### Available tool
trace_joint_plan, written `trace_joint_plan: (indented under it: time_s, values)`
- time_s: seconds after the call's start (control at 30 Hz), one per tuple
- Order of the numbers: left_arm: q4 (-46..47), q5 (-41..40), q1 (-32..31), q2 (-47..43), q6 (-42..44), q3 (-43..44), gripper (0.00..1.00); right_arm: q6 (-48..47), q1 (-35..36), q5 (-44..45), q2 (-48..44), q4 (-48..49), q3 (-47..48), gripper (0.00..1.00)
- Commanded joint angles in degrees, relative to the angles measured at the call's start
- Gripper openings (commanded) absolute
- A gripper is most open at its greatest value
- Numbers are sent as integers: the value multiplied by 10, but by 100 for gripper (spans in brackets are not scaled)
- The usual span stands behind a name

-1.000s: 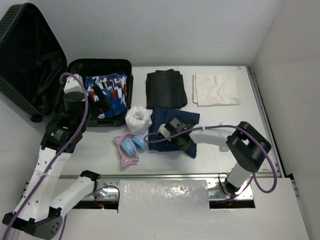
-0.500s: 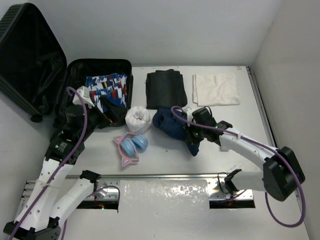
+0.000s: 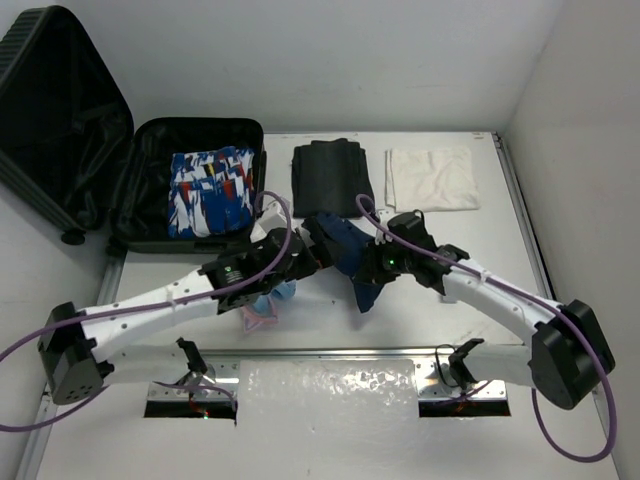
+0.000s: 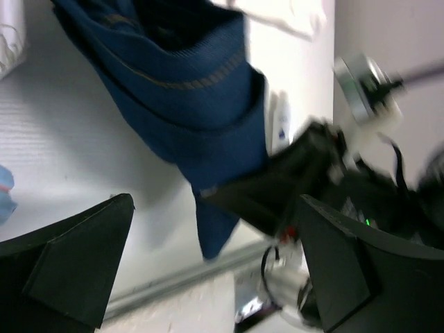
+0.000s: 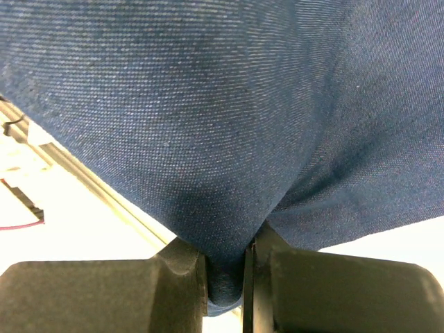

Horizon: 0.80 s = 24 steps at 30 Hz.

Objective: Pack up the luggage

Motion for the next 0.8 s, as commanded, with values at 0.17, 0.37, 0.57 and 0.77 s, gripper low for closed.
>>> trace_joint_plan:
  time_s: [0.17,0.37,0.57,0.77]
  values:
    - [108,-84,-7,106,-80,55,100,-5,2,-37,-51,53,-7,0]
    - [134,-73,-8,172,-92,71,100,-30,3,-43,-64,51,-18,0]
    - [94,-71,-11,227,-107,119,100,-54,14,-43,-63,52,-17,1]
    - [86,-59,-17,265,-111,127,84,-75,20,-51,-72,53,-11,10]
